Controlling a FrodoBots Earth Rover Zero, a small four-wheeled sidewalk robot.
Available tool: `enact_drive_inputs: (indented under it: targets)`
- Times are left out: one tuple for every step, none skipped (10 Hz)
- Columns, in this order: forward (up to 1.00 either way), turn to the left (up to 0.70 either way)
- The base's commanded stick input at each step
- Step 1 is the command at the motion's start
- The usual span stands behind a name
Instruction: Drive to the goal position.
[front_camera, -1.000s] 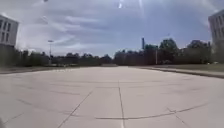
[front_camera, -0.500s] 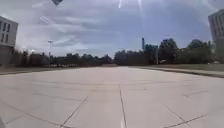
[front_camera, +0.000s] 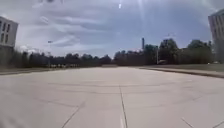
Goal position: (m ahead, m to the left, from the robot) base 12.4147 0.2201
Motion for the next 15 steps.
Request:
enact_drive_inputs:
  targets:
    - [0.50, 0.00]
    - [0.50, 0.00]
    - [0.50, 0.00]
    - [0.50, 0.00]
    - [0.50, 0.00]
    - [0.50, 0.00]
    - [0.50, 0.00]
    - [0.50, 0.00]
    - [0.50, 0.00]
    - [0.50, 0.00]
    - [0.50, 0.00]
    - [0.50, 0.00]
    - [0.50, 0.00]
    - [0.50, 0.00]
    - [0.50, 0.00]
